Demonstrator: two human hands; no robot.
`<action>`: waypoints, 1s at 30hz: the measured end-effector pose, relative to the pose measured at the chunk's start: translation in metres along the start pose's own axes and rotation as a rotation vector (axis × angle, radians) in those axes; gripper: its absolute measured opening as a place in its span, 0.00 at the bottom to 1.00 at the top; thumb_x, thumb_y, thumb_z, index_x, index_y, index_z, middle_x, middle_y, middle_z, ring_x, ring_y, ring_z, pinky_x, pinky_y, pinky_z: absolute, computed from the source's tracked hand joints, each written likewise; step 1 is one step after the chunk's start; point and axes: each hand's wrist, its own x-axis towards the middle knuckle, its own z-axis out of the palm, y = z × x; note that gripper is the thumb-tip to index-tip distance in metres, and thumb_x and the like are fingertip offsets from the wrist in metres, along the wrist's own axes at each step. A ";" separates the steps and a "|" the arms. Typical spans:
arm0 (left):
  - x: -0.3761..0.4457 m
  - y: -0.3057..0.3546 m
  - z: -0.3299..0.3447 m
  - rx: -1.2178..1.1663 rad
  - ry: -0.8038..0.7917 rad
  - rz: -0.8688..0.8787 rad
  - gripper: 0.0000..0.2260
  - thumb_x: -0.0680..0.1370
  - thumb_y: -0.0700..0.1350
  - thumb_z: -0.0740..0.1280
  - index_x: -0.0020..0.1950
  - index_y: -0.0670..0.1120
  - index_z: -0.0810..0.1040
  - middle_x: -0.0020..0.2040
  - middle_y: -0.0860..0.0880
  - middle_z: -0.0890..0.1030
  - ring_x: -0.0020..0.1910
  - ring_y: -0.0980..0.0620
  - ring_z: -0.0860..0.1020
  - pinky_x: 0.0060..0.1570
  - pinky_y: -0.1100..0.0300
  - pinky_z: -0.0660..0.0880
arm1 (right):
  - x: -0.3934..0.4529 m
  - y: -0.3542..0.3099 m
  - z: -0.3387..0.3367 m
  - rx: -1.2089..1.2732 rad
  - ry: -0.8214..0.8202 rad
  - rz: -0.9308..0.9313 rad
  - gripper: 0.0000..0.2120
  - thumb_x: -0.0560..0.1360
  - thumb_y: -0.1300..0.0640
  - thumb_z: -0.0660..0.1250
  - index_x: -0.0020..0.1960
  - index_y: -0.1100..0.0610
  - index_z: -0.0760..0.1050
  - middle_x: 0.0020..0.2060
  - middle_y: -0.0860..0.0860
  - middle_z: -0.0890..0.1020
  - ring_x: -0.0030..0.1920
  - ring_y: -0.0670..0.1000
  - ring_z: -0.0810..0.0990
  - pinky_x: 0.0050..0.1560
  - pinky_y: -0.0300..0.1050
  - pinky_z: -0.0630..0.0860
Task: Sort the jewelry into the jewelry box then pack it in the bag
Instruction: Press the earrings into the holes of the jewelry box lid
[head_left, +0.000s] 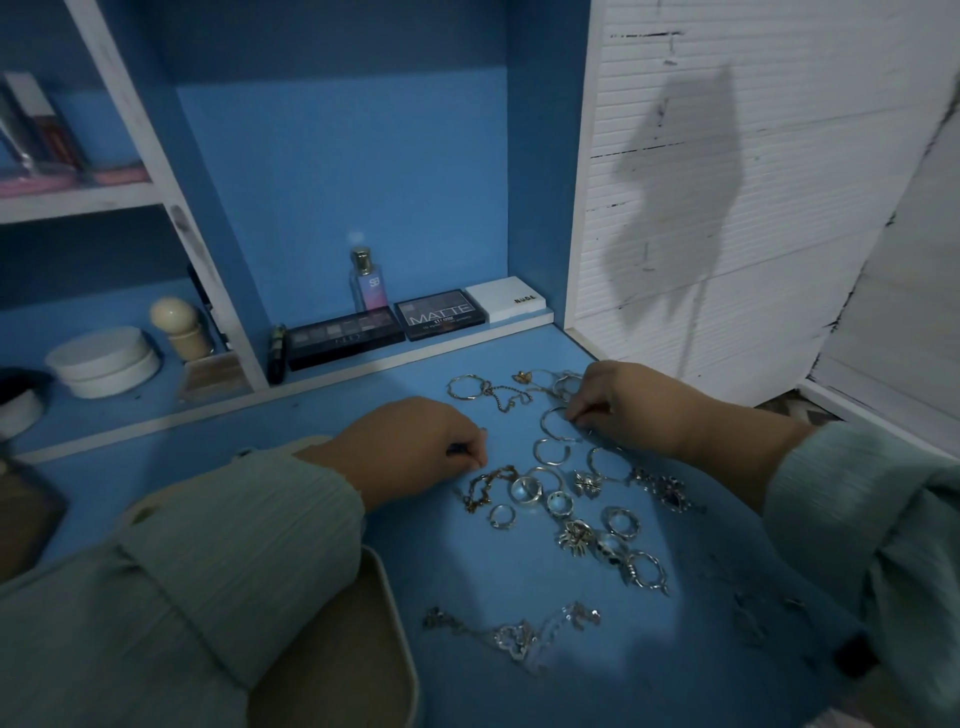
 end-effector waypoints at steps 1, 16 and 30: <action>0.000 0.000 0.000 -0.003 -0.002 0.001 0.06 0.77 0.47 0.65 0.51 0.51 0.81 0.61 0.58 0.78 0.59 0.62 0.74 0.53 0.71 0.64 | -0.001 0.000 0.000 0.006 0.006 -0.008 0.08 0.73 0.62 0.68 0.51 0.58 0.82 0.45 0.48 0.73 0.45 0.46 0.72 0.56 0.41 0.71; -0.003 0.004 0.000 0.053 0.009 0.019 0.07 0.78 0.46 0.63 0.53 0.50 0.79 0.65 0.57 0.74 0.63 0.60 0.71 0.59 0.65 0.64 | -0.030 -0.002 -0.011 0.083 0.032 -0.109 0.05 0.70 0.62 0.72 0.46 0.57 0.83 0.40 0.45 0.76 0.41 0.40 0.75 0.44 0.24 0.67; -0.023 0.022 0.002 0.039 -0.005 0.056 0.06 0.78 0.48 0.63 0.52 0.53 0.78 0.46 0.59 0.75 0.47 0.61 0.73 0.49 0.65 0.69 | -0.077 -0.024 -0.015 0.163 -0.186 -0.086 0.13 0.70 0.58 0.73 0.54 0.51 0.81 0.40 0.41 0.74 0.40 0.38 0.75 0.45 0.27 0.68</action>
